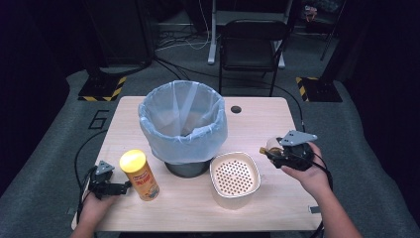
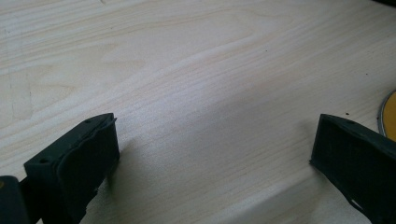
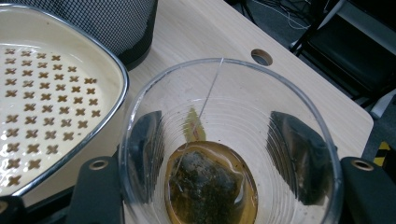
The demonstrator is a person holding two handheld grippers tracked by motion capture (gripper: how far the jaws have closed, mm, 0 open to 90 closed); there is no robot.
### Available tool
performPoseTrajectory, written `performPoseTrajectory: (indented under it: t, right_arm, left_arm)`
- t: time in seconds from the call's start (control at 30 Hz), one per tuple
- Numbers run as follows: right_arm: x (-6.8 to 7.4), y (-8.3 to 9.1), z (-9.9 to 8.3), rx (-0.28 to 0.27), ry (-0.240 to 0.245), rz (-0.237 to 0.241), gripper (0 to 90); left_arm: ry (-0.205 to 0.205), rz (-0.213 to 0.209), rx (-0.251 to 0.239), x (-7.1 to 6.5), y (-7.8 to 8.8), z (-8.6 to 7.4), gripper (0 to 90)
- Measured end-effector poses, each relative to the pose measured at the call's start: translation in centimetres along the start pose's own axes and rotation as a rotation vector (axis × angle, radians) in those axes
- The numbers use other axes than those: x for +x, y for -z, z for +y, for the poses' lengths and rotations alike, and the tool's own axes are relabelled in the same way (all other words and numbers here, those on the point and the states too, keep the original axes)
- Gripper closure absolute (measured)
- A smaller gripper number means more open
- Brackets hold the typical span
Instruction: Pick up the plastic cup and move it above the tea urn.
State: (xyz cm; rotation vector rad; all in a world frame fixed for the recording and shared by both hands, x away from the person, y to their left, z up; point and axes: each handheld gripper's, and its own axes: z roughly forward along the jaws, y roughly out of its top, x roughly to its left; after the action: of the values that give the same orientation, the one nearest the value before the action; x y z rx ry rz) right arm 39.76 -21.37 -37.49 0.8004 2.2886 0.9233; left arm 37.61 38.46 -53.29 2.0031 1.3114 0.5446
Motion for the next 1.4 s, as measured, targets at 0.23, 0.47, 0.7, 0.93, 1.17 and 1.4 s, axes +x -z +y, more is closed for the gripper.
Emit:
performPoseTrajectory:
  t: [0.23,0.47,0.7,0.93,1.17,1.4]
  right_arm:
    - [0.6,-0.9,1.6,0.002,0.045,0.008,36.1]
    - [1.2,-1.6,2.9,0.004,0.11,0.003,36.1]
    - [1.8,-2.2,3.5,-0.003,0.164,0.007,36.1]
    - [2.4,-2.4,3.9,-0.007,0.216,0.017,36.0]
    - [3.2,-2.4,4.2,-0.008,0.283,0.009,36.0]
    - [3.8,-2.5,4.4,-0.016,0.329,0.002,36.1]
  left_arm:
    - [0.001,0.0,0.001,0.0,0.0,0.0,0.5]
    - [0.001,0.0,0.001,0.0,0.0,0.0,0.6]
    - [0.001,0.0,0.001,0.0,0.0,0.0,0.5]
    - [0.001,0.0,0.001,0.0,0.0,0.0,0.5]
    - [0.003,0.001,-0.001,0.0,0.0,0.0,0.5]
    - [0.001,0.0,0.001,0.0,0.0,0.0,0.5]
